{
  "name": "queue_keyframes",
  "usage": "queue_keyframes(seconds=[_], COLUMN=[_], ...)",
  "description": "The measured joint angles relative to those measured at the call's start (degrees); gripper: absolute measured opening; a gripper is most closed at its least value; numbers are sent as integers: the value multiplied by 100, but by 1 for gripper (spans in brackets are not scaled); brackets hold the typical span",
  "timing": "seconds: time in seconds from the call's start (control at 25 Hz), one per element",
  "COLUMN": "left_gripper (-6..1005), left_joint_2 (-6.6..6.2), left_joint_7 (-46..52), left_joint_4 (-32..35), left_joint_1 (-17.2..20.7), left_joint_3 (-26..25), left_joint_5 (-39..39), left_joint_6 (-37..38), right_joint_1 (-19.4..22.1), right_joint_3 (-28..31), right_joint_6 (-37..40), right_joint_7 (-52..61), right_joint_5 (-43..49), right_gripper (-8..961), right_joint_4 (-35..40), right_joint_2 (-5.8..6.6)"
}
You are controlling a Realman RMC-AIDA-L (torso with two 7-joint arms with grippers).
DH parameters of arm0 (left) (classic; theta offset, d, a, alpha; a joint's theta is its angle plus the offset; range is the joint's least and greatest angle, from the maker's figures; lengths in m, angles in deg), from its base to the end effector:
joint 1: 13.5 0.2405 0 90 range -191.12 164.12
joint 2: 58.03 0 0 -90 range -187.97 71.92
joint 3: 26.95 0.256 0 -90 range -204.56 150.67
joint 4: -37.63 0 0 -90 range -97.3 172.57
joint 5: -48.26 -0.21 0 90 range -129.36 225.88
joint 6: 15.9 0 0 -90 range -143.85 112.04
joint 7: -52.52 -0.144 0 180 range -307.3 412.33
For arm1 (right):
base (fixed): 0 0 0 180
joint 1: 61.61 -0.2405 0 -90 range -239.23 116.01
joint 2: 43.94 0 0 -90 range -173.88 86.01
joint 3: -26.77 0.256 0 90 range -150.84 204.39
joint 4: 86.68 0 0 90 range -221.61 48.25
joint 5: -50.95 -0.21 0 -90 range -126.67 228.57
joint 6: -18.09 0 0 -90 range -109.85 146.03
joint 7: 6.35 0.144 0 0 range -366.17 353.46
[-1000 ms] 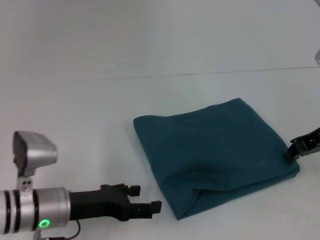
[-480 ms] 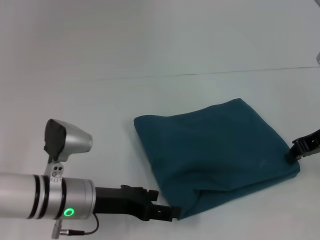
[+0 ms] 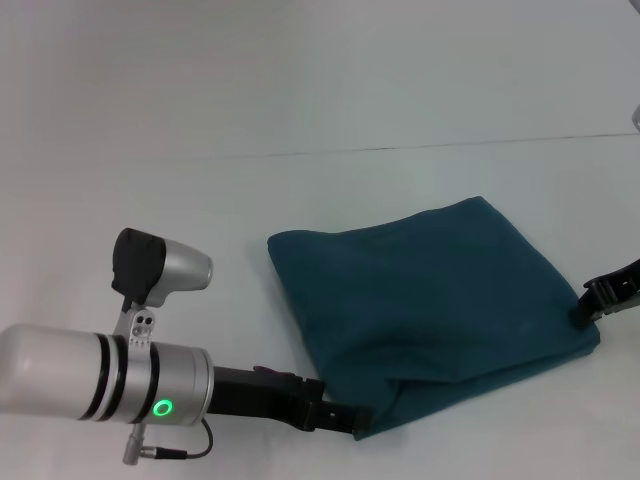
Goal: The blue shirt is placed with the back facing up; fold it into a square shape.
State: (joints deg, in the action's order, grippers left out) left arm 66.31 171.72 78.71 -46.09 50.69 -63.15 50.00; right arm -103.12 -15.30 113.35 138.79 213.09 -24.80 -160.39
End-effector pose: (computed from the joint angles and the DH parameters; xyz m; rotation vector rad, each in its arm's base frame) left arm -0.2105 0.3285 -0.1099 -2.7818 -1.2379 -0.2815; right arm 0.2616 0.3729 0.0778 -2.2239 1.5412 -0.3281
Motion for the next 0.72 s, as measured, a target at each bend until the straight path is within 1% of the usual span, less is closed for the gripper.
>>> queue_keyframes(seconds=[0.24,0.44,0.6,0.72], left_gripper=[884,883,883,882], left_joint_2=[1,2,14,-6], left_joint_7=[212,218,334,562], left_joint_4=[-16,-11,-66,-132], left_joint_1=[-115,-180,-317,-441], left_joint_3=[174,184,194,224], left_joint_5=[-120,-114,-124,-126], left_joint_6=[-44,-37,-28,-42], right_joint_1=[2,3,2,3], right_joint_3=[-2,-3,-3,-3], right_joint_6=[-3,-12,-17,-18], right_joint_7=[-4,-4,-4,-7], right_joint_5=[-11,-8,-10,-13], right_gripper=[27,30,32,33], right_joint_4=[0,0,0,0], right_joint_2=[-1,0,0,-1])
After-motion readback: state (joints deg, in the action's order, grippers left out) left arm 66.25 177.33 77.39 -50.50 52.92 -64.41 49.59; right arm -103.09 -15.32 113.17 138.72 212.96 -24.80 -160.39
